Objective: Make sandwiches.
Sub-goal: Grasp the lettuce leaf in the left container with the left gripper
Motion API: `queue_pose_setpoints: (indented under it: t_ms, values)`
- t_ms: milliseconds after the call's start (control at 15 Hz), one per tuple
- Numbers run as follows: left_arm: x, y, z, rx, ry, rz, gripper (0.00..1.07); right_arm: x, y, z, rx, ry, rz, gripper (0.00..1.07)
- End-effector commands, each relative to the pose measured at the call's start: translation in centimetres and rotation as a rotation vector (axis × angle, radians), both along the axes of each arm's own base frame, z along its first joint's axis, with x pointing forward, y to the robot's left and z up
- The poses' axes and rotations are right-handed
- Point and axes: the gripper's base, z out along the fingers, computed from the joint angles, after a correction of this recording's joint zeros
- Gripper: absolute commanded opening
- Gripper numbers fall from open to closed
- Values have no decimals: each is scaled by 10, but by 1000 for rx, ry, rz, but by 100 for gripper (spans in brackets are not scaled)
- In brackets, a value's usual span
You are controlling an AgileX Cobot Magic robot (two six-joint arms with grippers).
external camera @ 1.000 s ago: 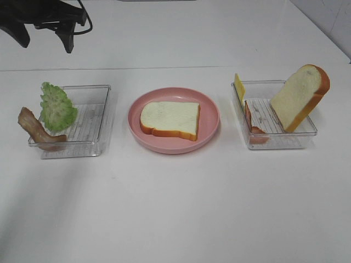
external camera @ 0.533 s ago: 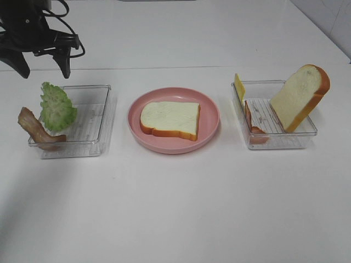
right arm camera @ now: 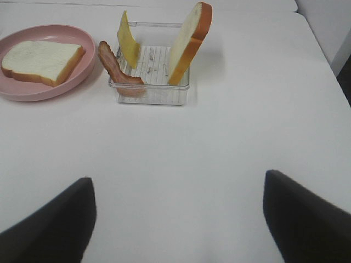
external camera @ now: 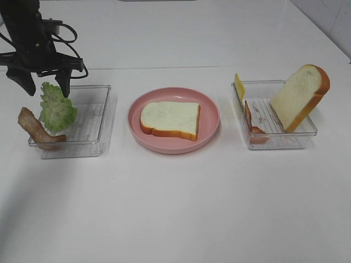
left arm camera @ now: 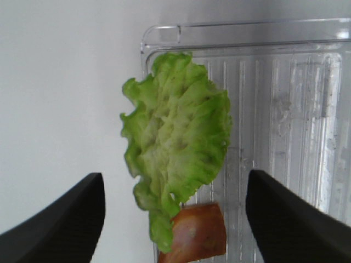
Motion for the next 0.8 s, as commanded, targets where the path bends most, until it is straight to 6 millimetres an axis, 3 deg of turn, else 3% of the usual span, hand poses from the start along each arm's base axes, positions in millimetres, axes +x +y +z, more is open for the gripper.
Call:
queue_pose_setpoints:
  t_ms: [67,267,800]
  values:
    - [4,5,-6,-5,-13,15,67,-1,0,0,-5,-21,-3,79]
    - [6,17,-6,-16,-20,36,57,-1,0,0,-5,-21,-3,79]
    - [11,14,-11,-54,-56,-1,56,-1,0,0,-5,-21,-3,79]
